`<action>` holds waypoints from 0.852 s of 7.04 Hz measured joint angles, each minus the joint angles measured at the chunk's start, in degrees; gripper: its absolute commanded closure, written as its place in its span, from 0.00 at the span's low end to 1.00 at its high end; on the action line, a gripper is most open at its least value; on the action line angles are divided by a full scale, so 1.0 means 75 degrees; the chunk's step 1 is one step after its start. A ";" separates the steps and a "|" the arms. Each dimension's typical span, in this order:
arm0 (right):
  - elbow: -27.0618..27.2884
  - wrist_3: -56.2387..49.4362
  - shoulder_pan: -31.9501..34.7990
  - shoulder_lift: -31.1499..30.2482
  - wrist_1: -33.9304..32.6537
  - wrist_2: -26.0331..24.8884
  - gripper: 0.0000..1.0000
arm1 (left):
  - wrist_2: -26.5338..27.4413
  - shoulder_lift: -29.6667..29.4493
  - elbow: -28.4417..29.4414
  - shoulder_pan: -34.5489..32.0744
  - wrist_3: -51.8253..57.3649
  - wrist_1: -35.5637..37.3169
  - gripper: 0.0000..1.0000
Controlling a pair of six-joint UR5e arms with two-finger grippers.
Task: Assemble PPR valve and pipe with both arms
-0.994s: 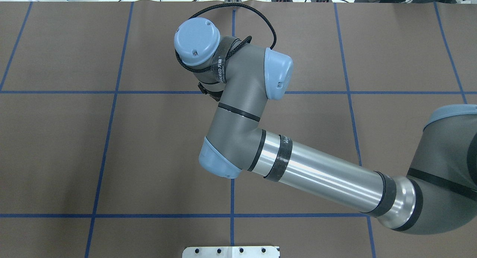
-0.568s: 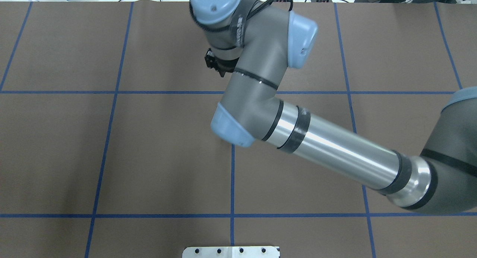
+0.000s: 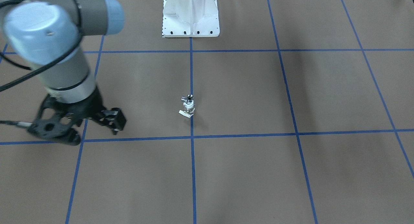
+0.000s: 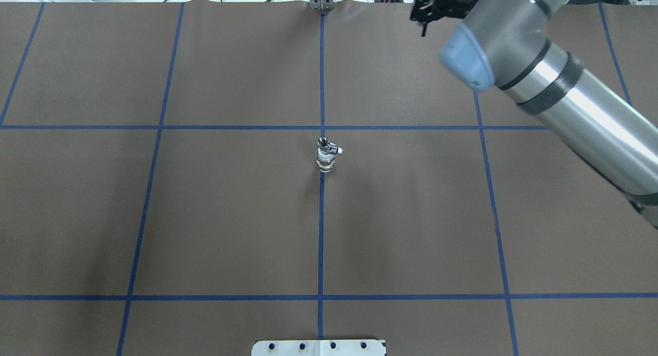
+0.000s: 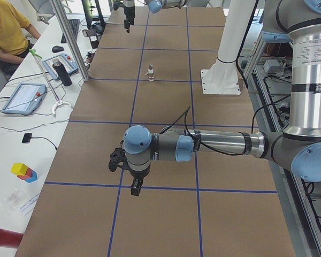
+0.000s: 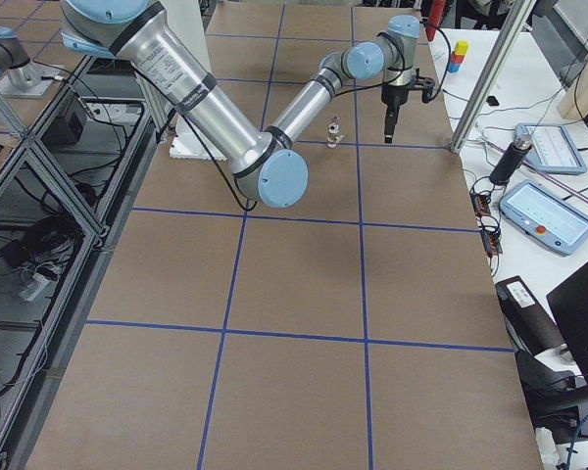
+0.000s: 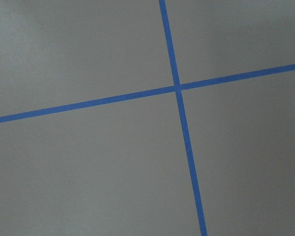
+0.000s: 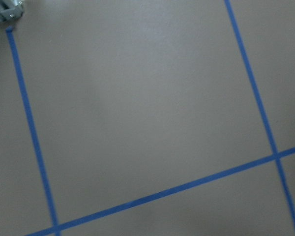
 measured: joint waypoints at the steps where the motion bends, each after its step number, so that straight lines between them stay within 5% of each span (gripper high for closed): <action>1: 0.0002 -0.1607 0.0764 -0.0589 0.0029 0.0246 0.00 | 0.0000 -0.0002 -0.0005 0.0000 -0.0018 0.0008 0.00; 6: -0.0227 -0.6969 0.3433 -0.3972 0.1467 0.1318 0.00 | -0.0213 0.0004 -0.0131 -0.0006 -0.0021 -0.0043 0.00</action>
